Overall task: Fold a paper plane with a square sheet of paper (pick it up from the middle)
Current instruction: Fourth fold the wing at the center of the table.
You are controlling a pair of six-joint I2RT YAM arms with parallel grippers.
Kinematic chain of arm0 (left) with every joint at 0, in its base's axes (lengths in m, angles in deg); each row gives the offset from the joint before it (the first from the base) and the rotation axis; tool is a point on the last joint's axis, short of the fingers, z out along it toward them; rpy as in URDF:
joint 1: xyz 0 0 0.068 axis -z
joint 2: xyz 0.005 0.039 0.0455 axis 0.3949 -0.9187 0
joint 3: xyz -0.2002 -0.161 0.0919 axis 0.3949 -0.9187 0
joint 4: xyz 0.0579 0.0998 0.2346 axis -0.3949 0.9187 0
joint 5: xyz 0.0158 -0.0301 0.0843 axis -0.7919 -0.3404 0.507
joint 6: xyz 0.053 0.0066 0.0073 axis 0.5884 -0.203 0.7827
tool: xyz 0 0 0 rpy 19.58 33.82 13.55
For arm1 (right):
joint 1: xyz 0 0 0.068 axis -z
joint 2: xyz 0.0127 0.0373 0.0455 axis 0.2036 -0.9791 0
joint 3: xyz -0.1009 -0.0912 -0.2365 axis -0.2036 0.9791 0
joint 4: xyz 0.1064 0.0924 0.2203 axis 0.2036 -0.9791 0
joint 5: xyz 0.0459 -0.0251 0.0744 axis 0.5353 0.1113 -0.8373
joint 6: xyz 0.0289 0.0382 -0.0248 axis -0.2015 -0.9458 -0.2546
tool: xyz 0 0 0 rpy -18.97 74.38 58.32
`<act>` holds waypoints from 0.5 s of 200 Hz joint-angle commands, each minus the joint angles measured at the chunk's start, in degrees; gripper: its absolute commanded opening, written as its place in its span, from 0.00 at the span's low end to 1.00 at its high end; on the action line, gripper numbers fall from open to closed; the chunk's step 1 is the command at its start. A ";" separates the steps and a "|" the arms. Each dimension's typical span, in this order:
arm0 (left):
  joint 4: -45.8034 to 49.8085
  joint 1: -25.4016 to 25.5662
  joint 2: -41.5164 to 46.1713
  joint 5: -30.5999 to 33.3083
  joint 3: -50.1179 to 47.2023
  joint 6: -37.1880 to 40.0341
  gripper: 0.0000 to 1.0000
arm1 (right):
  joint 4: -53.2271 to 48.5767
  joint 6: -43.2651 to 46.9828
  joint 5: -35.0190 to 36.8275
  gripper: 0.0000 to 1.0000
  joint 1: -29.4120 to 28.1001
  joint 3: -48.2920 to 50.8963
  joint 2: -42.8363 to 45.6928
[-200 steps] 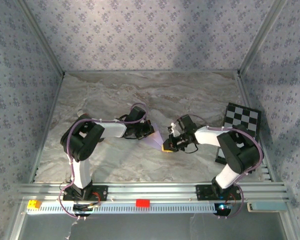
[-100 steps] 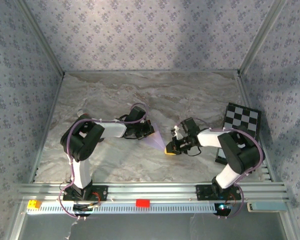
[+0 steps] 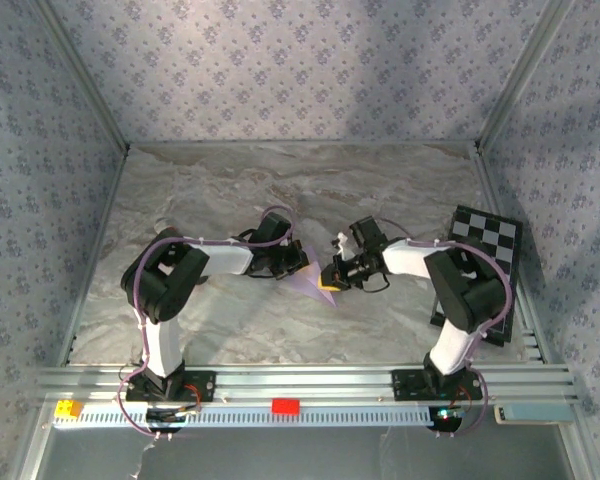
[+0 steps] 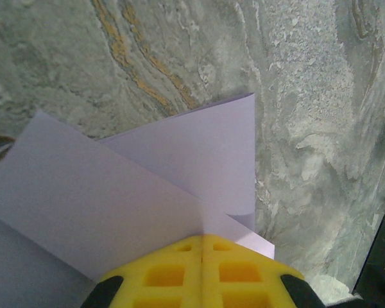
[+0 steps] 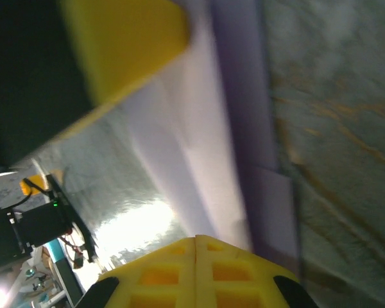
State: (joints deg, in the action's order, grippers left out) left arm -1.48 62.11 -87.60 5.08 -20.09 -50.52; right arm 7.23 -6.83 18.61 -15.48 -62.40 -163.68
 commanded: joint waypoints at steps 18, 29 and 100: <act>4.25 -0.44 -1.12 1.06 0.06 2.24 0.07 | -1.12 -1.97 4.77 0.01 0.01 4.31 -1.44; 4.33 -0.42 0.22 0.86 0.64 2.95 0.09 | -0.75 -2.33 5.50 0.00 -0.01 5.11 -1.51; 7.33 3.80 6.29 1.36 2.53 3.83 0.09 | -0.92 -3.21 6.89 0.00 0.13 5.44 -1.53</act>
State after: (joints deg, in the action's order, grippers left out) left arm 3.98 63.23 -83.43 6.20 -19.11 -47.06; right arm 11.01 -8.84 19.40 -15.50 -59.14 -163.87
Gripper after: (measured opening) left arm 0.110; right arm 0.052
